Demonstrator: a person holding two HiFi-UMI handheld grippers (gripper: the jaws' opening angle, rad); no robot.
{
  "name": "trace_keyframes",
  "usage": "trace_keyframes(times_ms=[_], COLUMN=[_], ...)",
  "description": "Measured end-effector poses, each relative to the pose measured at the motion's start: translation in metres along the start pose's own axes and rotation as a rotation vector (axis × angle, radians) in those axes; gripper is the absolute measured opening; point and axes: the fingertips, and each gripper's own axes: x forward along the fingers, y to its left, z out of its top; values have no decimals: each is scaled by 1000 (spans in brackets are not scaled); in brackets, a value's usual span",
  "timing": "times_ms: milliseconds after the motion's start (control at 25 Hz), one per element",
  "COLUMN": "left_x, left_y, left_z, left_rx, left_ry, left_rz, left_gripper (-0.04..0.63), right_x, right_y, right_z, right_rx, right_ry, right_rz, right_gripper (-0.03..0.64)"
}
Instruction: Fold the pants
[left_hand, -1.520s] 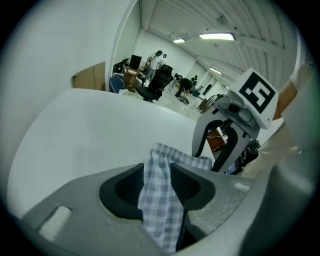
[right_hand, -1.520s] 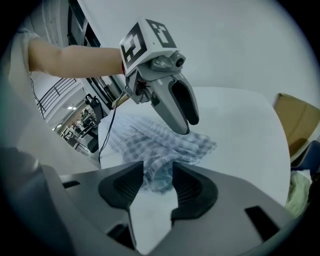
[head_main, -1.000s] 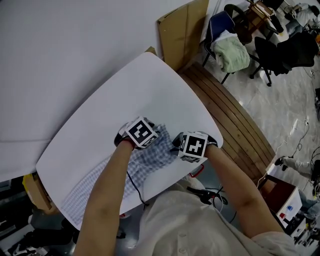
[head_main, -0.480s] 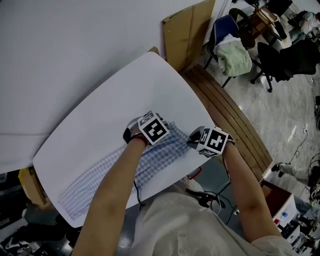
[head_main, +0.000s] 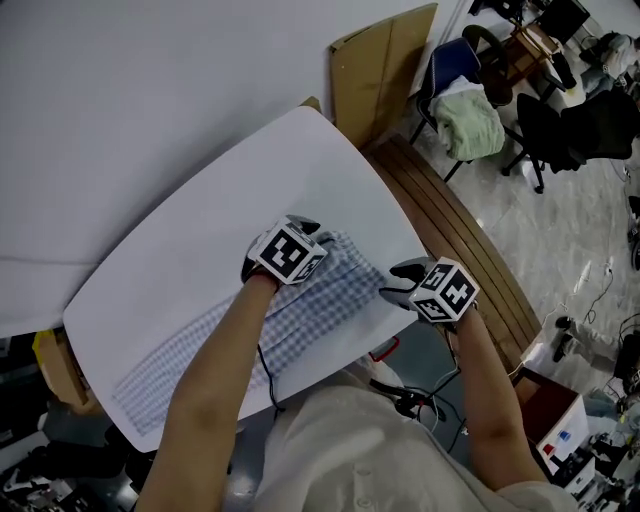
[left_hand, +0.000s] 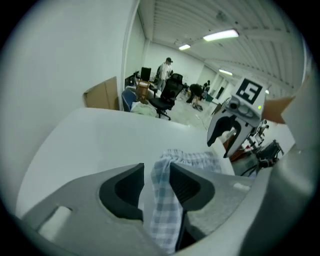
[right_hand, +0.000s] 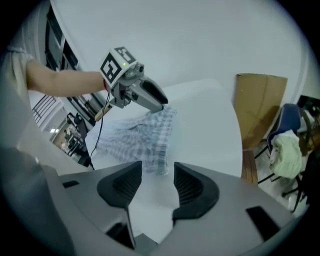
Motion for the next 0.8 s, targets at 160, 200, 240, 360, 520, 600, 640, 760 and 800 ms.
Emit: trace_keyframes(times_ms=[160,200,240,360,520,600,640,760,800], left_x=[-21,-19,-16,-2,13,19,21,25,26], left_y=[-1,0,2,-1,-9,-12,-13,-15,-16], left_z=[14,13,10,-7,-21,-26,-28,-30,-30], left_rx=[-110,-124,-118,-58,-29,0,22,70,75], left_ry=[-109,-91,-53,92,201,245,266,298,300], left_rz=[-100,-111,-115,-137,-196,-203,-198,-160,-152], left_gripper=[161,161,161,161,161,161,161,161,161], right_x=[-12,-10,-6,9,17,18,18,23,26], right_y=[4,5,7,14,12,8,6,2,2], right_z=[2,-2,-6,-19,-19,-14,-12,-6,-6], right_rx=[232,312,395,616,860,940,963,993,1000], right_ry=[-157,-174,-181,-185,-280,-330,-344,-356,-356], right_rz=[-14,-12,-12,-26,-14,-8,-13,-47,-59], right_gripper=[209,209,209,209,210,207,207,173,152])
